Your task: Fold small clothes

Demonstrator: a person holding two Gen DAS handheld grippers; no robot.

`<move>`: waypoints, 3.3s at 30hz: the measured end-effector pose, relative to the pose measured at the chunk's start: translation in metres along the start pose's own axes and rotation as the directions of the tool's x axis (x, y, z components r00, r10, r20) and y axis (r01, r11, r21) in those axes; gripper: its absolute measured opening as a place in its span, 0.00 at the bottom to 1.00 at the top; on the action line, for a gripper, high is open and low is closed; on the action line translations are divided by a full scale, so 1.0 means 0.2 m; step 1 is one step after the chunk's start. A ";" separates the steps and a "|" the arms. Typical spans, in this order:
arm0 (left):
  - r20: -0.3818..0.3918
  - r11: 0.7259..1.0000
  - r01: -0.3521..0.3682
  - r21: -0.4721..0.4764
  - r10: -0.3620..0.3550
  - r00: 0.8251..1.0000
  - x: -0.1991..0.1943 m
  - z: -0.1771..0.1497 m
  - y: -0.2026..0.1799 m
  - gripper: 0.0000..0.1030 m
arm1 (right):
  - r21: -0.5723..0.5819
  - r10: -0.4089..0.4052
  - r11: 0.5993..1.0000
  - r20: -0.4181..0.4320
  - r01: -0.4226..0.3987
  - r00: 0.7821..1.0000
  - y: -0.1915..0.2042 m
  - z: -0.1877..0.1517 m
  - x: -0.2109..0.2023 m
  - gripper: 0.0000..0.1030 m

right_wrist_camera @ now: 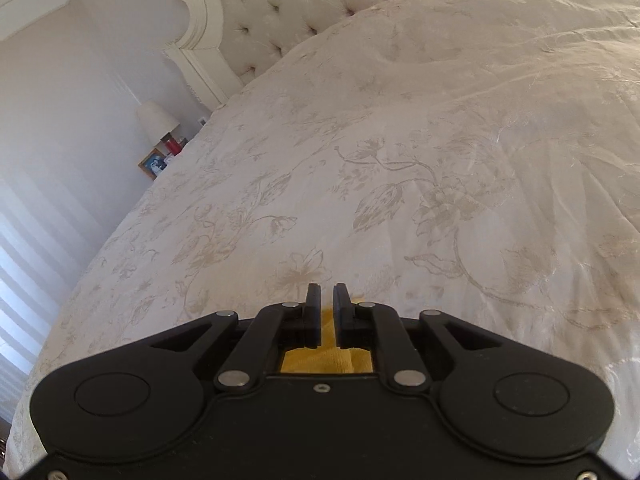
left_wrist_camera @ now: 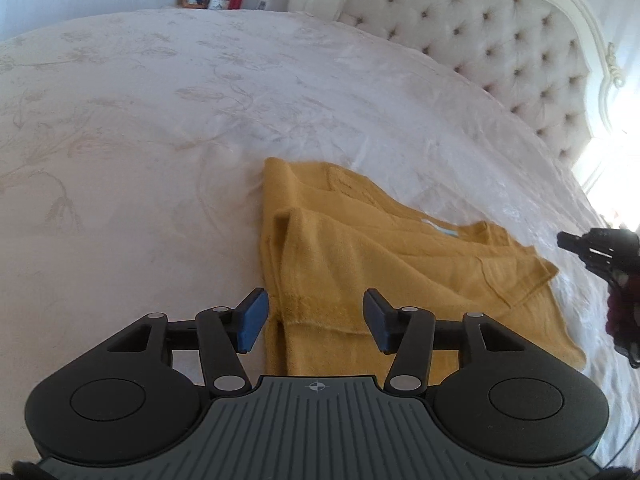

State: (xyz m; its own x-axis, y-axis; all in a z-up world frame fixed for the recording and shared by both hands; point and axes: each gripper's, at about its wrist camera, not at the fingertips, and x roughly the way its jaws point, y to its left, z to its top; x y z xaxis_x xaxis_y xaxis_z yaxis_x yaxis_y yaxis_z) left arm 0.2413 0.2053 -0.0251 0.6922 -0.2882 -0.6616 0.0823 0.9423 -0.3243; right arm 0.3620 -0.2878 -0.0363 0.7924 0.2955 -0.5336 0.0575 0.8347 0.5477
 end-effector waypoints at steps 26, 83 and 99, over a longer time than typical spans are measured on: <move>0.184 0.970 0.109 -0.215 -0.070 0.981 0.32 0.47 -0.11 0.50 | -0.129 0.066 0.989 -0.105 -0.079 0.992 0.00 -0.28 -0.17 0.37; -0.014 0.985 -0.136 0.109 0.138 0.990 0.11 -0.11 -0.24 0.65 | -0.387 -0.156 0.919 -0.192 0.071 0.969 -0.01 -0.36 -0.22 0.06; -0.122 0.971 -0.131 0.199 0.157 0.980 0.12 -0.21 -0.23 0.66 | -0.369 -0.192 0.921 -0.145 0.127 0.971 -0.03 -0.35 -0.27 0.19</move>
State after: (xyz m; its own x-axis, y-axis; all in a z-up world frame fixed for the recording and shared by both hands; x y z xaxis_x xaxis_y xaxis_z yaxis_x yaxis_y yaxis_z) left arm 0.2238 0.1474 -0.0545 0.6040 -0.1554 -0.7817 0.1325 0.9867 -0.0938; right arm 0.2768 -0.2759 -0.0567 0.6697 0.1940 -0.7168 -0.0701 0.9775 0.1990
